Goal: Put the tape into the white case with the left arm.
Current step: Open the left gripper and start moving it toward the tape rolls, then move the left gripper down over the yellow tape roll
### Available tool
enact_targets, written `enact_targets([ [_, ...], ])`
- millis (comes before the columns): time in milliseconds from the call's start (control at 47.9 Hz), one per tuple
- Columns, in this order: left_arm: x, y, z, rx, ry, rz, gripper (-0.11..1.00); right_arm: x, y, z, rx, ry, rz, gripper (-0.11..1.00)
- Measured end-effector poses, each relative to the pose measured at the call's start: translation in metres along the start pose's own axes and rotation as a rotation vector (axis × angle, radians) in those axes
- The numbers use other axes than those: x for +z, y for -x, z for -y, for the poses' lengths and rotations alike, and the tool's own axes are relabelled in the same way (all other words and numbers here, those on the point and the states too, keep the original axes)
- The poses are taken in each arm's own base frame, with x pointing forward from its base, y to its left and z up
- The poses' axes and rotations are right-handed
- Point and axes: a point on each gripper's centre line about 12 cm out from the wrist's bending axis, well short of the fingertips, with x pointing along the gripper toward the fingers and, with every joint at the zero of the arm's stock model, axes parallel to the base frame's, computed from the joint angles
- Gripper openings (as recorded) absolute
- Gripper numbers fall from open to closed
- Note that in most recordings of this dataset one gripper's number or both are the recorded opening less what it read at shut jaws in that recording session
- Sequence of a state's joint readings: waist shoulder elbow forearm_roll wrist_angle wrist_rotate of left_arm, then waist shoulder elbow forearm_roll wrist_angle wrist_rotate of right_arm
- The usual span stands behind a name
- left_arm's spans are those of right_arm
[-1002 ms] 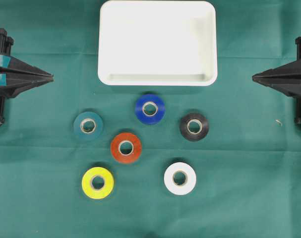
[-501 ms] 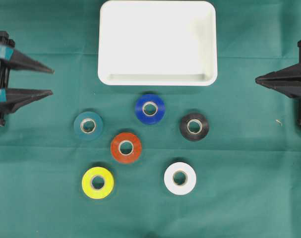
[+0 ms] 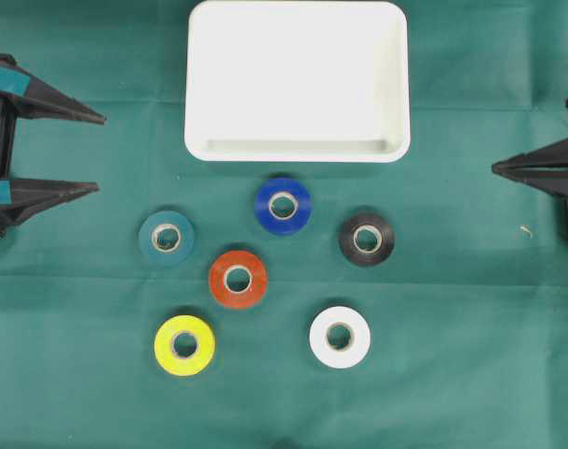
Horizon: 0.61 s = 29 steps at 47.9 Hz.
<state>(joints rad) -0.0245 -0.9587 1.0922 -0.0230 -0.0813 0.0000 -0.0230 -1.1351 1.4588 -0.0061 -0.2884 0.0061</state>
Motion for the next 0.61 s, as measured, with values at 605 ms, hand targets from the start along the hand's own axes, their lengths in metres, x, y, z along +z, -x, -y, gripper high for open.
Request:
enact_targets([
  [605,-0.039,-0.055,-0.001,0.006,0.007,-0.270,1.00,-0.054,0.015,0.000,0.000,0.001,-0.221,-0.09],
])
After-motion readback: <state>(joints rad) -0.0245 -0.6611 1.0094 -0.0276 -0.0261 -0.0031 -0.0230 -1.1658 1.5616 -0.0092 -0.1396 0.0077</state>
